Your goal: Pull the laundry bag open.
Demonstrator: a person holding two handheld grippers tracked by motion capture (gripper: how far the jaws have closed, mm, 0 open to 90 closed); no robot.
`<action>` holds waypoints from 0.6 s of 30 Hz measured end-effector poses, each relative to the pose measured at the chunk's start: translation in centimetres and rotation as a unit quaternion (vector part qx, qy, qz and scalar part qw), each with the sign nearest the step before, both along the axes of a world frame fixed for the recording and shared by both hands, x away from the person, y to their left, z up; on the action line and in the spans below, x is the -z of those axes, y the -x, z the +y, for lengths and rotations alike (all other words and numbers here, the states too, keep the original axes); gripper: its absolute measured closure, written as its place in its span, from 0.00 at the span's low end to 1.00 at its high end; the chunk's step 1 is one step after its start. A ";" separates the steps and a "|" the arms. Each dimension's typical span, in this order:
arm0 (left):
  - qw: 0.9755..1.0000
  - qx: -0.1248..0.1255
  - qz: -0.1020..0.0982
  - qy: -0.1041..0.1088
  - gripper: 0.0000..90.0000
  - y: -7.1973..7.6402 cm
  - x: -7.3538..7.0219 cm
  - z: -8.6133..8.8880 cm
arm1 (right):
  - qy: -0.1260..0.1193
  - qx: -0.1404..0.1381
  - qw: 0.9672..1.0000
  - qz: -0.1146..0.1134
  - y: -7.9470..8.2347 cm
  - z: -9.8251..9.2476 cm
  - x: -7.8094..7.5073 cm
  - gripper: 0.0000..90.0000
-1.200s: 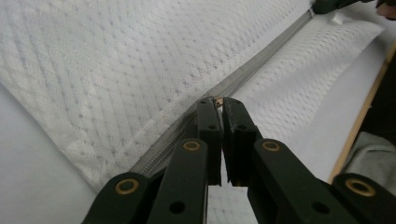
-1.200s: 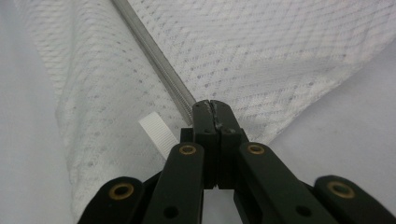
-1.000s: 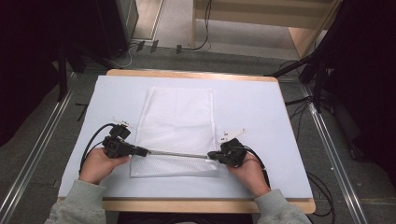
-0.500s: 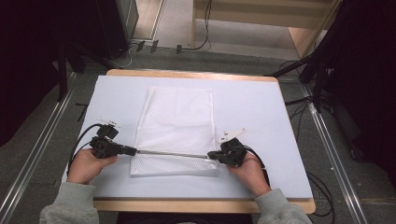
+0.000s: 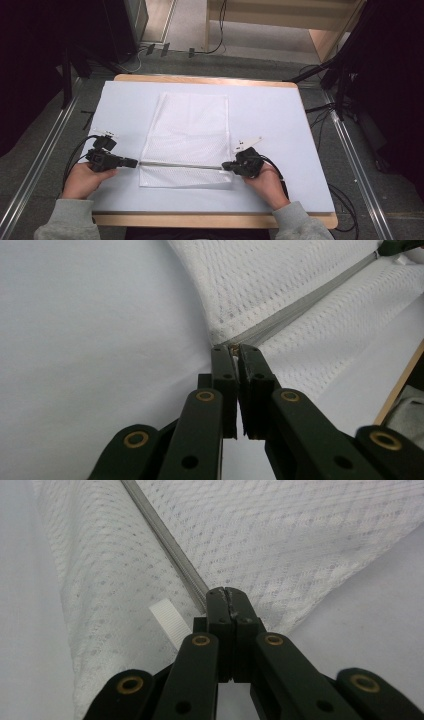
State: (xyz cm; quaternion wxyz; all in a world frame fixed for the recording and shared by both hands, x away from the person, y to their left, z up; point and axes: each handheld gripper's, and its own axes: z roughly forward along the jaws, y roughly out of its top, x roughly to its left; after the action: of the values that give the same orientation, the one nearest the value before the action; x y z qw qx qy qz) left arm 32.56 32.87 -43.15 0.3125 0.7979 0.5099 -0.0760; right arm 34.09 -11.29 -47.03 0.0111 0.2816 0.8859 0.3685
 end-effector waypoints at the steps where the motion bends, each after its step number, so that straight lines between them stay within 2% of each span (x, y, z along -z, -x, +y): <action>1: 1.000 0.001 -0.002 0.001 0.98 0.0 0.0 0.1 | 0.000 0.000 1.000 0.000 0.0 0.0 0.0 1.00; 8: 1.000 0.002 0.000 0.006 0.98 0.0 0.2 0.0 | 0.003 0.000 1.000 0.006 -0.1 0.0 -0.1 1.00; 10: 1.000 0.002 -0.001 0.008 0.97 -0.1 0.3 -0.1 | 0.002 0.004 1.000 0.009 -0.2 -0.1 -0.1 1.00; 12: 1.000 0.007 -0.012 0.005 0.97 -0.1 0.3 -0.1 | -0.003 0.009 1.000 0.015 -0.4 -0.3 -0.1 1.00; 14: 1.000 0.009 -0.013 0.009 0.97 -0.1 0.5 -0.2 | 0.002 0.017 1.000 0.009 -0.5 -0.4 -0.1 1.00; 16: 1.000 0.013 -0.012 0.011 0.97 -0.1 0.5 -0.2 | 0.001 0.022 1.000 0.019 -0.7 -0.5 -0.2 1.00; 18: 1.000 0.013 -0.014 0.015 0.97 0.0 0.6 -0.2 | 0.006 0.025 1.000 0.017 -0.6 -0.4 -0.3 1.00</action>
State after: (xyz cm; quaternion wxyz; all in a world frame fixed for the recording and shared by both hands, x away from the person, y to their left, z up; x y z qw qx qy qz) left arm 32.59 32.67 -43.71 0.3303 0.8006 0.4940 -0.0765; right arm 34.65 -11.68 -46.77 0.0065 0.3098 0.8808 0.3579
